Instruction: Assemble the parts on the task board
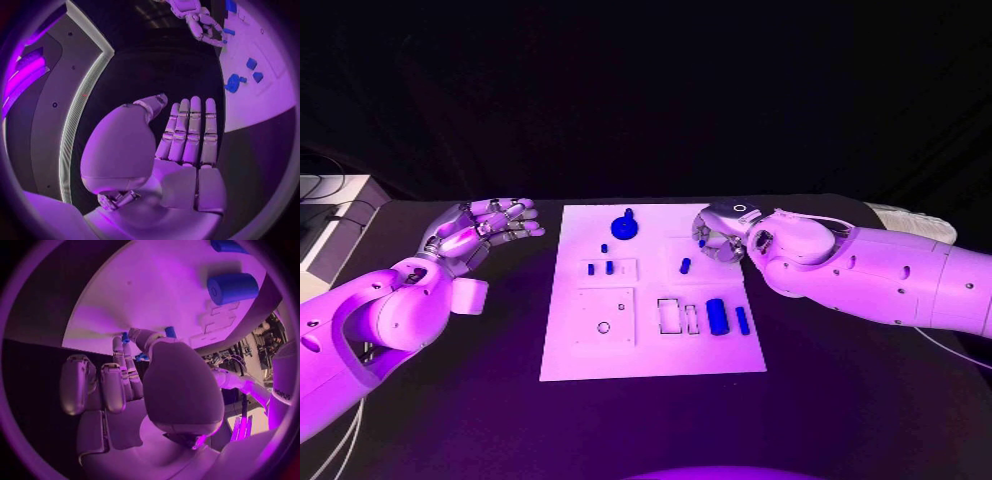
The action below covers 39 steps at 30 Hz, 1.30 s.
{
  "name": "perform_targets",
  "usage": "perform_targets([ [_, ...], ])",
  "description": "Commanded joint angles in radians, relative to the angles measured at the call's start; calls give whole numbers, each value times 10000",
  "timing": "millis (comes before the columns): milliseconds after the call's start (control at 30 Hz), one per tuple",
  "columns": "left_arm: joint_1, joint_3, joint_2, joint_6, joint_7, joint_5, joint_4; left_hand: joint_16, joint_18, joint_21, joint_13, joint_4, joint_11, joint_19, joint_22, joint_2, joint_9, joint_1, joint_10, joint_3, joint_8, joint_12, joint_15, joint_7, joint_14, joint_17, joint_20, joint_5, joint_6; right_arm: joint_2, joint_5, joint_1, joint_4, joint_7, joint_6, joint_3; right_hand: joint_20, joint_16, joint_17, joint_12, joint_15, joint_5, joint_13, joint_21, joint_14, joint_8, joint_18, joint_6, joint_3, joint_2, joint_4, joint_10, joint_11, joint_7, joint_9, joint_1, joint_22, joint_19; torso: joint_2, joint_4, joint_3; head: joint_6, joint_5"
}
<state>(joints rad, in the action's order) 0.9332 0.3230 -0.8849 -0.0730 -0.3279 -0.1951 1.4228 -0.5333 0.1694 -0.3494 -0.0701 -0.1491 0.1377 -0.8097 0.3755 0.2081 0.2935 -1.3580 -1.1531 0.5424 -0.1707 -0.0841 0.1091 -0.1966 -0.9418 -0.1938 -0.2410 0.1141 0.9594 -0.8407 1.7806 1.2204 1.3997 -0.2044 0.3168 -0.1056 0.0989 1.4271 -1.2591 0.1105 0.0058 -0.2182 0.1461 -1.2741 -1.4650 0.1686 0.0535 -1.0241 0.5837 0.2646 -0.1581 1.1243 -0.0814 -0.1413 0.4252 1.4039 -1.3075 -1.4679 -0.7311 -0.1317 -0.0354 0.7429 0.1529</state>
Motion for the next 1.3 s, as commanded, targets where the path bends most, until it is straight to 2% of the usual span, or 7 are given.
perform_targets([
  [33, -3, 11, -6, 50, -30, 55, 40, 65, 128, 67, 1, -53, 62, -78, -18, 1, 0, -46, -36, 0, -47, 51, -25, -21, -69, -14, -10, 6, -48, 27, 144, -23, -32, -16, -230, 1, -35, -13, 11, -45, -88, 40, -73, 49, -429, 52, 99, -94, 143, -155, 18, 107, 0, 21, 12, -5, -808, -129, -6, 8, 5, 23, -6],
  [667, -6, 11, -51, 10, 90, -19, 59, 146, 131, 135, -3, -64, 86, -144, -77, -5, -12, -61, -15, -13, -32, 94, -14, -57, -106, -59, -8, 4, -77, 150, -41, -84, -44, -13, -293, 0, -112, -44, 117, -226, -175, -8, -417, 117, -410, 294, 107, -486, 591, -490, 222, 649, 100, 137, 200, -128, -796, -124, 7, 1, -1, 90, 8],
  [733, -7, 11, -53, 13, 97, -28, 53, 152, 132, 140, -4, -63, 86, -152, -82, -8, -13, -67, -15, -12, -32, 96, -14, -58, -111, -64, -7, 5, -77, 155, -9, -89, -28, -83, -156, 0, -126, -46, 129, -252, -185, -43, -467, 126, -408, 337, 108, -509, 671, -588, 309, 755, 116, 142, 251, -98, -796, -125, 15, 0, 0, 89, 16],
  [767, -7, 11, -52, 14, 100, -30, 51, 155, 133, 143, -4, -62, 87, -156, -85, -9, -13, -70, -14, -12, -31, 98, -14, -59, -113, -66, -7, 5, -78, 157, 1, -91, -21, -105, -101, 0, -132, -48, 138, -281, -198, 84, -507, 131, -407, 357, 107, -505, 779, -658, 386, 819, 112, 140, 285, -60, -797, -126, 17, 0, -1, 89, 23],
  [867, -8, 11, -52, 14, 119, -40, 34, 155, 133, 143, -4, -62, 87, -156, -85, -9, -13, -70, -14, -12, -31, 98, -14, -59, -113, -66, -7, 5, -78, 155, 76, -99, 16, -234, 184, 1, -144, -50, 157, -324, -195, 131, -582, 104, -405, 418, 100, -520, 1009, -730, 547, 1003, 129, 136, 369, -51, -824, -140, 21, 1, -3, 88, 21],
  [1133, -15, 11, -33, 72, 112, -46, -59, 232, 132, 208, -11, -84, 105, -227, -143, 18, -25, -53, -4, -53, -21, 125, -4, -82, -144, -113, -3, 2, -97, 58, 142, -106, 205, -370, 1088, 7, -164, -41, 153, -367, -217, 213, -635, 46, -409, 490, 89, -559, 1196, -748, 711, 1190, 157, 146, 460, -69, -869, -162, 40, 10, 1, 60, 8],
  [1300, -19, 11, -8, 70, 109, -44, -191, 232, 132, 208, -11, -84, 105, -227, -143, 18, -25, -53, -4, -53, -21, 125, -4, -82, -144, -113, -3, 2, -97, -113, 70, -51, 489, -355, 1706, 57, -165, -30, 138, -377, -217, 243, -646, -23, -414, 510, 74, -573, 1203, -722, 724, 1236, 158, 144, 484, -118, -912, -184, 37, 23, 9, 9, 17],
])
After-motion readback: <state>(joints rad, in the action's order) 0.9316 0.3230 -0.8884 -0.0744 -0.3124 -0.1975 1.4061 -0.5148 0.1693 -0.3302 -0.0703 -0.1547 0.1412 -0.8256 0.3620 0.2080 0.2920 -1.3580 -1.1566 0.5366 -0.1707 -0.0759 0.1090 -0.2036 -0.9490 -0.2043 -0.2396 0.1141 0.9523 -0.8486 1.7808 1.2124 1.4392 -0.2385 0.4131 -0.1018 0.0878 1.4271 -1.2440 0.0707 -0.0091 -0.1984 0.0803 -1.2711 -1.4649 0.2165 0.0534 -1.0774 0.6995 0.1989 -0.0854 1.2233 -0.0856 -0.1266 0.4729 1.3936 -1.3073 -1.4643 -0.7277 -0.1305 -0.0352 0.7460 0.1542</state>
